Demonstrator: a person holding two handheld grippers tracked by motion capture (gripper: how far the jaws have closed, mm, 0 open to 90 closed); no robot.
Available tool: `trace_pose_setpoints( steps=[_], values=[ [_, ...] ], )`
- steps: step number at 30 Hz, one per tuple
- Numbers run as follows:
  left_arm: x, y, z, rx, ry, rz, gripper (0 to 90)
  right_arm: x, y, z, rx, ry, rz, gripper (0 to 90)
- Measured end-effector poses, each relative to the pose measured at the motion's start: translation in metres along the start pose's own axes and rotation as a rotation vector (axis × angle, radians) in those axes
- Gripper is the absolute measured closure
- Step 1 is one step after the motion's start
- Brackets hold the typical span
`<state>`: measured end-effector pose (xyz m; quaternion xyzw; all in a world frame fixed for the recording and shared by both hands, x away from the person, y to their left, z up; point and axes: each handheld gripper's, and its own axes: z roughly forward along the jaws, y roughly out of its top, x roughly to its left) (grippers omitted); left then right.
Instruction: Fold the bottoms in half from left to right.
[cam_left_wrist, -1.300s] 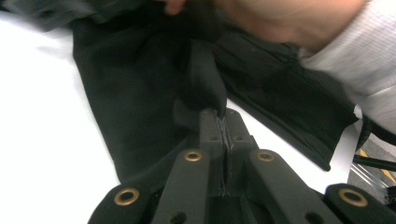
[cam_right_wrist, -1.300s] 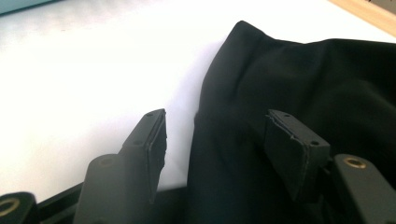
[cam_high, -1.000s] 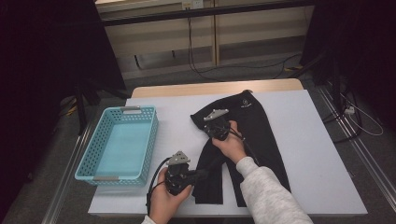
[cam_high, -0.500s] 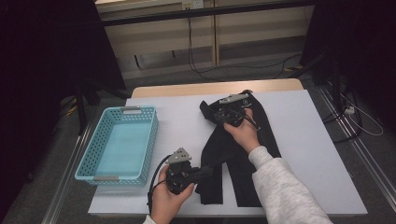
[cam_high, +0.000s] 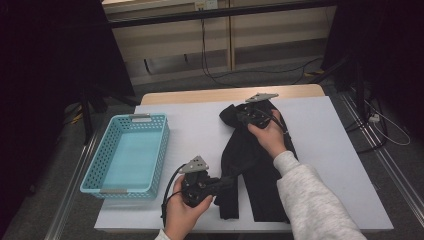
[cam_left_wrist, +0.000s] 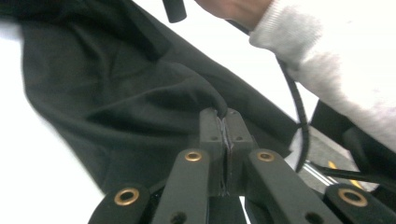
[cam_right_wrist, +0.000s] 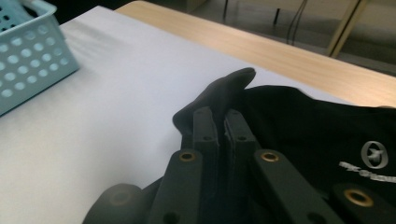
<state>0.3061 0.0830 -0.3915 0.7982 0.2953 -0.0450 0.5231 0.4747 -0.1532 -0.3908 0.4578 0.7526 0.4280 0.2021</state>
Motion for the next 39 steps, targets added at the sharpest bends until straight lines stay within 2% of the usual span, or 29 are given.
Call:
trace_pose_setpoints(
  steps=[5,7,9,10,11,12,13,14,15,16,17,19,22,24,26,28,31,34,35,39],
  values=[
    [-0.019,0.017,0.017,-0.024,-0.078,0.022,88.8,-0.023,0.008,-0.013,-0.007,-0.041,0.026,86.3],
    [-0.026,0.025,0.026,-0.042,-0.121,0.026,88.6,-0.04,0.013,-0.021,-0.013,-0.073,0.036,86.3],
    [-0.033,0.032,0.036,-0.055,-0.156,0.04,87.5,-0.062,0.018,-0.034,-0.027,-0.12,0.055,86.3],
    [-0.034,0.035,0.042,-0.071,-0.17,0.03,82.6,-0.075,0.019,-0.04,-0.049,-0.142,0.075,85.7],
    [-0.034,0.037,0.047,-0.081,-0.161,0.023,68.8,-0.087,0.019,-0.045,-0.061,-0.15,0.09,81.4],
    [-0.032,0.039,0.05,-0.096,-0.144,0.034,52.2,-0.097,0.018,-0.049,-0.041,-0.17,0.086,73.4],
    [-0.03,0.04,0.05,-0.106,-0.128,0.065,48.1,-0.104,0.017,-0.053,-0.028,-0.21,0.091,63.7],
    [-0.027,0.04,0.05,-0.106,-0.116,0.079,44.8,-0.109,0.014,-0.055,-0.026,-0.219,0.114,49.5],
    [-0.023,0.039,0.049,-0.101,-0.118,0.065,38.7,-0.112,0.011,-0.056,-0.009,-0.2,0.134,51.0],
    [-0.018,0.039,0.047,-0.092,-0.12,0.057,36.1,-0.111,0.006,-0.058,-0.002,-0.189,0.129,52.8],
    [-0.014,0.039,0.045,-0.084,-0.104,0.065,33.6,-0.107,0.001,-0.057,0.007,-0.189,0.103,49.3],
    [-0.003,0.037,0.039,-0.063,-0.05,0.095,28.0,-0.098,-0.009,-0.055,0.042,-0.17,0.079,42.5],
    [0.017,0.03,0.033,-0.026,0.018,0.116,24.2,-0.083,-0.026,-0.056,0.07,-0.121,0.061,39.0],
    [0.031,0.024,0.029,-0.011,0.053,0.12,23.0,-0.073,-0.038,-0.059,0.096,-0.111,0.03,36.7],
    [0.042,0.019,0.027,0.004,0.081,0.113,22.2,-0.064,-0.051,-0.063,0.103,-0.09,0.044,34.2],
    [0.052,0.015,0.024,0.016,0.101,0.125,20.9,-0.055,-0.064,-0.069,0.123,-0.086,0.033,33.3],
    [0.063,0.012,0.021,0.018,0.124,0.147,19.9,-0.041,-0.08,-0.079,0.123,-0.091,0.0,32.3],
    [0.071,0.009,0.016,0.021,0.146,0.152,18.2,-0.026,-0.095,-0.089,0.119,-0.08,-0.01,31.6],
    [0.072,0.008,0.014,0.021,0.146,0.145,18.0,-0.022,-0.101,-0.092,0.12,-0.077,-0.013,32.4],
    [0.075,0.005,0.008,0.028,0.174,0.159,17.7,-0.007,-0.117,-0.107,0.143,-0.079,-0.02,36.6]
  ],
)
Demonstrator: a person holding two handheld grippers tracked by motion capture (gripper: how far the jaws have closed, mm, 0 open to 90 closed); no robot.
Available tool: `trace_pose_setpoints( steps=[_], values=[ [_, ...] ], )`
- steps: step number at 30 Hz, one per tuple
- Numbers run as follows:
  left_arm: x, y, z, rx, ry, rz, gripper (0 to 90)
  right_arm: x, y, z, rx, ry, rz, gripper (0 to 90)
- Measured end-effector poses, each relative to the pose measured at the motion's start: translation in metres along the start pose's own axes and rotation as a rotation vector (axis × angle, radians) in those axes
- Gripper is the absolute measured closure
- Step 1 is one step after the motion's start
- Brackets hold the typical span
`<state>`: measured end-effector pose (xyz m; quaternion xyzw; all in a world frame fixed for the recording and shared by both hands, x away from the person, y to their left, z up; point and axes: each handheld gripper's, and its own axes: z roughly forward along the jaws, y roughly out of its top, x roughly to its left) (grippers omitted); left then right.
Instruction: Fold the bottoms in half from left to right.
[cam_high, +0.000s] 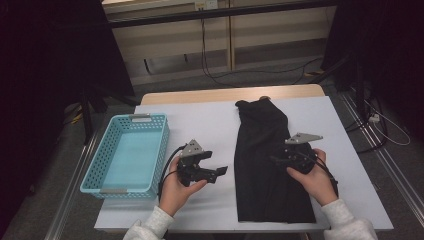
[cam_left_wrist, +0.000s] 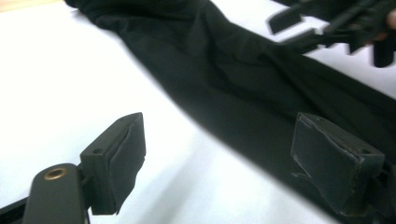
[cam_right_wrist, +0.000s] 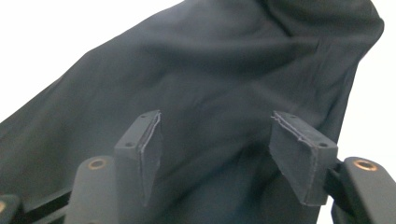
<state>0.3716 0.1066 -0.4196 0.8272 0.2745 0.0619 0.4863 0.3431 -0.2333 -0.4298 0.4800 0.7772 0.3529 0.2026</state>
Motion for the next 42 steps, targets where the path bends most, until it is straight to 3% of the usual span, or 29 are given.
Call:
trace_pose_setpoints(
  steps=[3,8,12,15,19,24,28,31,36,42],
  values=[
    [0.003,-0.003,-0.004,0.007,0.019,0.009,17.5,0.009,-0.009,-0.007,0.009,0.006,-0.013,38.1],
    [0.006,-0.008,-0.007,0.019,0.021,0.009,16.5,0.02,-0.021,-0.011,0.059,-0.001,-0.078,41.7],
    [0.01,-0.01,-0.009,0.026,0.021,0.012,16.3,0.017,-0.03,-0.016,0.067,0.011,-0.054,45.5],
    [0.011,-0.011,-0.009,0.029,0.01,0.002,16.7,0.012,-0.035,-0.016,0.072,-0.037,-0.048,49.7],
    [0.012,-0.011,-0.012,0.033,0.02,0.007,16.9,0.011,-0.038,-0.015,0.093,-0.01,-0.032,59.0],
    [0.014,-0.012,-0.013,0.037,0.021,0.007,17.3,0.011,-0.038,-0.017,0.094,-0.021,-0.033,59.8],
    [0.016,-0.013,-0.014,0.045,0.027,0.008,17.4,0.007,-0.041,-0.02,0.098,-0.003,-0.007,64.7],
    [0.017,-0.012,-0.015,0.044,0.028,0.01,17.5,0.009,-0.041,-0.019,0.098,0.014,-0.015,71.1],
    [0.016,-0.013,-0.014,0.045,0.026,0.005,17.7,0.008,-0.041,-0.017,0.092,0.054,-0.001,87.4],
    [0.015,-0.012,-0.014,0.047,0.024,0.002,17.9,0.002,-0.041,-0.022,0.086,0.076,0.013,89.3]
  ],
)
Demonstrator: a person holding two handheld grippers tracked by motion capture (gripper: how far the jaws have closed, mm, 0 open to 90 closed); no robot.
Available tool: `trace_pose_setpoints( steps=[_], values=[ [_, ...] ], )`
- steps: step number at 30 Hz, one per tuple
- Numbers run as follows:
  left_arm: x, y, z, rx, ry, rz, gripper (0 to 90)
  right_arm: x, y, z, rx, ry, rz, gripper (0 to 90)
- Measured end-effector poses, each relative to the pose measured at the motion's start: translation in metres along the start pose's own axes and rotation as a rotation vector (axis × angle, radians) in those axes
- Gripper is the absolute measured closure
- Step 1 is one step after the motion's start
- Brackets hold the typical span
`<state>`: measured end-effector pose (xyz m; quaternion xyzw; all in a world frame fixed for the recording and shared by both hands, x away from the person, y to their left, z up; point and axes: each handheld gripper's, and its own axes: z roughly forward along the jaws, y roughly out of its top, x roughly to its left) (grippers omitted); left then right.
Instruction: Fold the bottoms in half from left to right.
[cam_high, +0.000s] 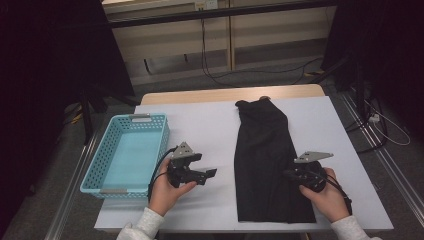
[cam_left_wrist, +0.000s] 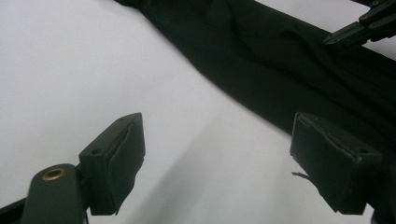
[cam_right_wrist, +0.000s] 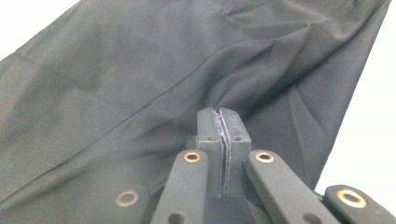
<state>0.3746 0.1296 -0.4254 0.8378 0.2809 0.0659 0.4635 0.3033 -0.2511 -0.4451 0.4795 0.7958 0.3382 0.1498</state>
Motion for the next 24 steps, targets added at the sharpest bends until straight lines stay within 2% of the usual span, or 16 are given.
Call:
trace_pose_setpoints(
  steps=[4,8,9,10,11,12,14,17,19,20,22,24],
  values=[
    [0.0,0.0,0.0,0.001,-0.001,0.004,18.0,-0.003,0.001,-0.009,-0.016,-0.008,0.01,89.3],
    [0.001,0.0,0.0,0.008,0.0,0.007,18.6,-0.006,0.001,-0.017,-0.024,0.004,0.009,89.0],
    [0.001,0.0,0.0,0.007,0.001,0.009,18.7,-0.006,0.001,-0.018,-0.022,0.013,0.016,85.9],
    [0.001,-0.001,0.001,0.009,0.001,0.005,18.6,-0.006,0.0,-0.017,-0.02,0.009,0.02,78.8],
    [0.001,-0.001,0.001,0.013,-0.001,0.005,18.6,-0.005,-0.002,-0.016,-0.011,-0.013,0.022,79.8],
    [0.001,-0.001,0.001,0.012,0.001,0.005,18.6,-0.005,-0.003,-0.014,0.006,-0.012,0.003,82.0],
    [0.0,-0.001,0.001,0.008,-0.001,0.001,18.6,0.0,-0.004,-0.014,0.007,-0.006,-0.004,81.0],
    [0.001,-0.001,0.0,0.011,-0.001,0.001,18.5,0.006,-0.005,-0.015,-0.002,-0.006,-0.012,73.3],
    [0.001,-0.002,0.001,0.009,0.005,-0.002,18.4,0.011,-0.01,-0.01,0.03,-0.016,-0.021,72.0],
    [0.003,-0.002,0.0,0.015,0.008,0.003,18.3,0.014,-0.013,-0.009,0.014,-0.022,-0.038,73.3],
    [0.003,-0.003,0.0,0.01,0.015,-0.004,18.3,0.015,-0.013,-0.01,0.021,-0.014,-0.041,84.4],
    [0.004,-0.003,-0.001,0.012,0.017,-0.003,18.2,0.015,-0.015,-0.008,0.01,-0.01,-0.041,89.6]
  ],
)
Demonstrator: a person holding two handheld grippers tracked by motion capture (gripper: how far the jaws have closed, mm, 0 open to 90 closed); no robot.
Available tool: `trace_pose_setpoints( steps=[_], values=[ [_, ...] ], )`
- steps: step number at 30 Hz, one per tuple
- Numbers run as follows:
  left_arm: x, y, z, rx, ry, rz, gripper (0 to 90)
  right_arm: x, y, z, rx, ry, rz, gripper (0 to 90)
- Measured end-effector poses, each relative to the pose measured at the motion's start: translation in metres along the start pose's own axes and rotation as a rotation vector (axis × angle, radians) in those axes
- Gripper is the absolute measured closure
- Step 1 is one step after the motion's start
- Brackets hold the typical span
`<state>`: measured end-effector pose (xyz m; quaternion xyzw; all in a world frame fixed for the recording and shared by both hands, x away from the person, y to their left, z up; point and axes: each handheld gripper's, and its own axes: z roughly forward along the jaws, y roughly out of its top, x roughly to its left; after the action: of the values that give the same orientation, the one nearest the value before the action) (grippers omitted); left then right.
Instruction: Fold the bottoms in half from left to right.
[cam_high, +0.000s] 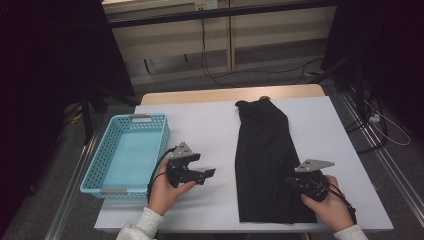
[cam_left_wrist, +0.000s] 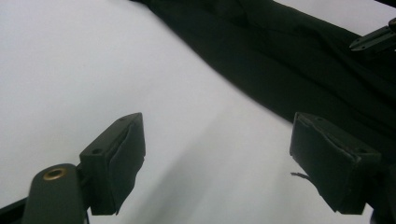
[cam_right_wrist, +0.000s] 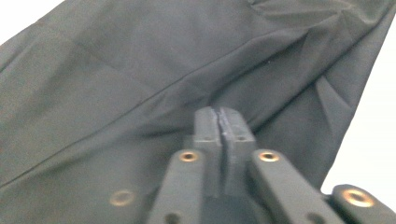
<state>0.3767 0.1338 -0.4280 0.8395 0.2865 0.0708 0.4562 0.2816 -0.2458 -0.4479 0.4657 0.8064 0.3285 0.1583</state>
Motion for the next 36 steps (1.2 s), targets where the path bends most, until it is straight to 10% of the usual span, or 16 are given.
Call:
trace_pose_setpoints(
  steps=[23,27,36],
  values=[
    [0.0,-0.001,0.002,0.011,-0.005,-0.002,18.3,-0.017,-0.004,-0.029,-0.051,-0.026,0.056,89.8],
    [-0.001,-0.001,0.003,0.011,-0.008,-0.005,18.4,-0.008,-0.001,-0.021,-0.075,0.002,0.022,66.0],
    [-0.001,-0.002,0.005,0.025,-0.007,-0.001,18.4,0.013,0.009,-0.002,-0.04,0.018,-0.004,50.5]
  ],
)
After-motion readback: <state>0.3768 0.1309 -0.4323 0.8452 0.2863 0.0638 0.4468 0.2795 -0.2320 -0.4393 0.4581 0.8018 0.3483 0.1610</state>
